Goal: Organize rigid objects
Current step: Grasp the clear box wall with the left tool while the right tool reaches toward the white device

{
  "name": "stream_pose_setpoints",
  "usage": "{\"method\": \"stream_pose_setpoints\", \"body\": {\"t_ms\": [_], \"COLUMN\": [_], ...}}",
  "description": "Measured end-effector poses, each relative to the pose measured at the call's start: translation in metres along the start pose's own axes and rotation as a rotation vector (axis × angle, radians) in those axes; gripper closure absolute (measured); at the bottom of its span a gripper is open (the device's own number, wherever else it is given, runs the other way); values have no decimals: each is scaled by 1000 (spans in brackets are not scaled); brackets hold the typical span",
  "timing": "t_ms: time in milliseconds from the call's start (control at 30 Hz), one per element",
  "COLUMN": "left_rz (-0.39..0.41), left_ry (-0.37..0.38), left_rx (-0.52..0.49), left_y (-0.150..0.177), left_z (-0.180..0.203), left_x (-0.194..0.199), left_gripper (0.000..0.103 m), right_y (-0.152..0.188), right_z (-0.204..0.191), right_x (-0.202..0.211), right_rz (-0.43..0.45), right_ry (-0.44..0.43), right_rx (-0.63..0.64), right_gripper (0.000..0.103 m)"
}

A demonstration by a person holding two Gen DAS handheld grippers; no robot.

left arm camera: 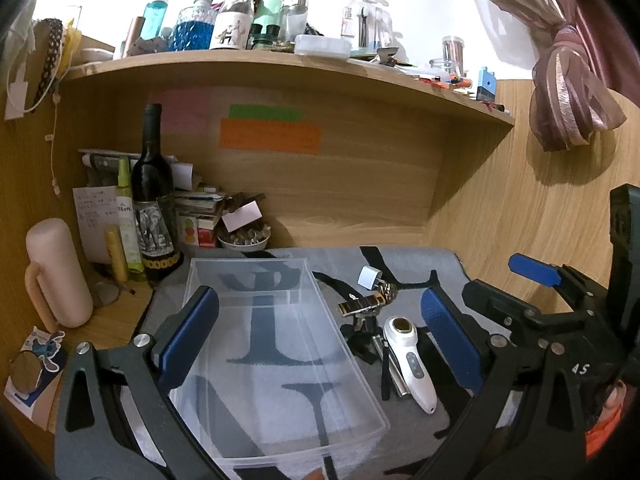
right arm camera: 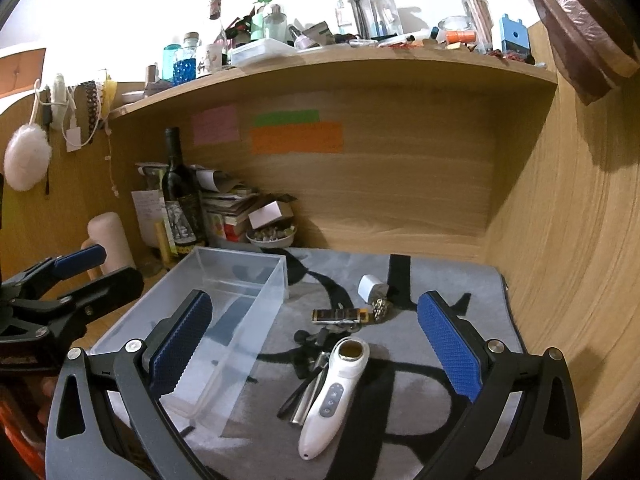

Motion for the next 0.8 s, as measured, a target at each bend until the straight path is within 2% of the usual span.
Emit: {"method": "stream_pose_setpoints", "body": {"t_ms": [133, 200, 533, 700, 800], "left_rz": [-24, -49, -215, -332, -416], "left_ry": [-11, -36, -179, -193, -172], "left_rx": [17, 23, 25, 24, 47], "left_y": [1, 3, 19, 33, 44], "left_z": [-16, -28, -104, -126, -135], "left_x": [-6, -10, -42, -63, -78], "left_gripper": [3, 18, 28, 49, 56], "right_y": [1, 2, -1, -7, -7], "right_z": [4, 7, 33, 45, 50], "right_x": [-10, -16, -42, -61, -75], "right_rz": [-25, -42, -121, -174, -221], "right_ry": [8, 16, 46, 56, 47], "right_rx": [-9, -12, -26, -17, -20], "right_gripper": [7, 10, 28, 39, 47]}}
Point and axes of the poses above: each gripper's, at about its wrist camera, not at the fingertips, and x roughly against the way its jaws point, z to its right, y to its underside, the point moved 10 cm from there along -x, roughly the way its jaws point, and after that the axes turned 4 degrees about -z, right-handed, at the moved point
